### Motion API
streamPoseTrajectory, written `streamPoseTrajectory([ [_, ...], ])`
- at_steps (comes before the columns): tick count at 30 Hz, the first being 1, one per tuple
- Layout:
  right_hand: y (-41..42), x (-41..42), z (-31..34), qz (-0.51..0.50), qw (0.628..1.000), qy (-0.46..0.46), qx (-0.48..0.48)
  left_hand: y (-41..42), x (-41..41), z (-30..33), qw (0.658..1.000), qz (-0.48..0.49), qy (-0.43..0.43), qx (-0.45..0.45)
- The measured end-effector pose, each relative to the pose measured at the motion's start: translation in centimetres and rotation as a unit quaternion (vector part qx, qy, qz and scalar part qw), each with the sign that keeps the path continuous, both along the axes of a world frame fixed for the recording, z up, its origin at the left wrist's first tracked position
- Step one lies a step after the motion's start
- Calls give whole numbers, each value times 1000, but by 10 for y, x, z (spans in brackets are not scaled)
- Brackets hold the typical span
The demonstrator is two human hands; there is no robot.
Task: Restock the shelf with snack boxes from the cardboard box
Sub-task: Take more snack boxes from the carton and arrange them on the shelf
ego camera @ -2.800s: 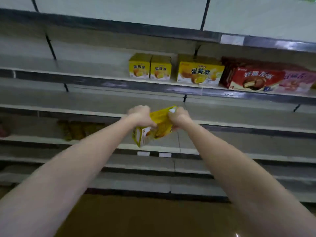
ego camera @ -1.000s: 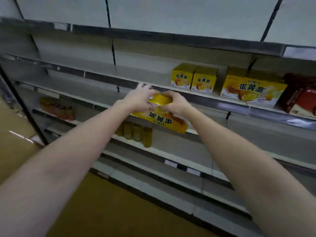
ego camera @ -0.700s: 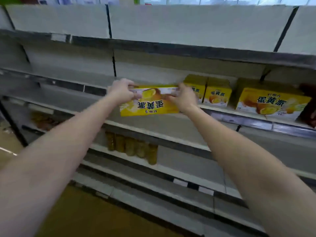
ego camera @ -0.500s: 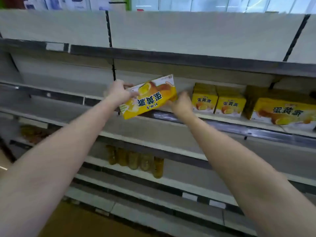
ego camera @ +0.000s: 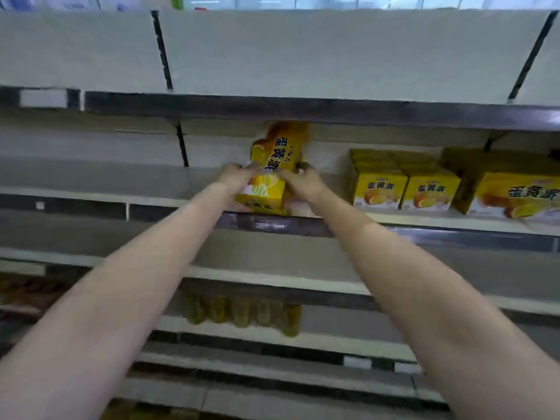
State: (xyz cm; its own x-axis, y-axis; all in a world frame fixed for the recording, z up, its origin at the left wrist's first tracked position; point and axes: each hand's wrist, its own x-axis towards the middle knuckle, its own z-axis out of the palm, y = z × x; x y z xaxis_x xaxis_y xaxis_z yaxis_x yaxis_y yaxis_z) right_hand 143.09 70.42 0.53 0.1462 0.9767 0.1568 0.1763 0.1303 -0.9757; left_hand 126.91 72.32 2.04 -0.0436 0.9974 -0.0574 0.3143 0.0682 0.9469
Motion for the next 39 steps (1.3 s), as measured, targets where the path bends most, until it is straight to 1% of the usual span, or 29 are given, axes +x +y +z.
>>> streamPoseTrajectory([
  [1,7,3,4,-20,1000,-16,1,7,2,1,999,3,33,13],
  [3,19,7,13,-57,997,-54,-26,24,5,3,995,11,86,38],
  [6,39,15,25,-85,990,-89,-66,44,7,6,979,16,187,74],
  [8,48,22,29,-61,986,-135,-81,52,6,12,963,16,245,112],
  [9,53,26,29,-41,985,-150,-79,57,6,16,956,23,261,132],
  [12,55,41,35,21,978,-197,-63,74,10,22,945,27,269,184],
  [14,54,52,45,56,969,-237,-50,84,13,26,922,30,322,213],
  [15,54,56,50,70,957,-279,-42,88,13,26,906,33,360,219],
  [17,53,59,59,88,915,-393,-26,90,12,26,871,13,432,235],
  [19,58,58,60,87,886,-456,-2,94,11,22,840,-72,480,244],
  [21,66,60,57,83,878,-471,10,98,12,17,811,-150,515,232],
  [22,70,62,54,85,877,-474,11,100,13,13,810,-165,515,225],
  [23,75,64,52,84,873,-479,13,100,15,10,817,-165,505,224],
  [25,82,70,47,73,859,-505,34,102,20,5,820,-147,496,243],
  [29,96,79,28,15,810,-576,108,110,37,-6,777,-82,552,291],
  [31,102,82,18,-10,791,-599,123,118,47,-14,765,-56,561,311],
  [32,104,83,14,-26,783,-609,125,122,52,-18,765,-48,559,317],
  [34,106,82,7,-66,765,-630,115,130,61,-23,775,-36,547,315],
  [36,109,80,-2,-109,755,-640,98,139,69,-25,794,-33,525,305],
  [39,117,81,-10,-149,765,-621,79,151,81,-25,817,-40,495,292],
])
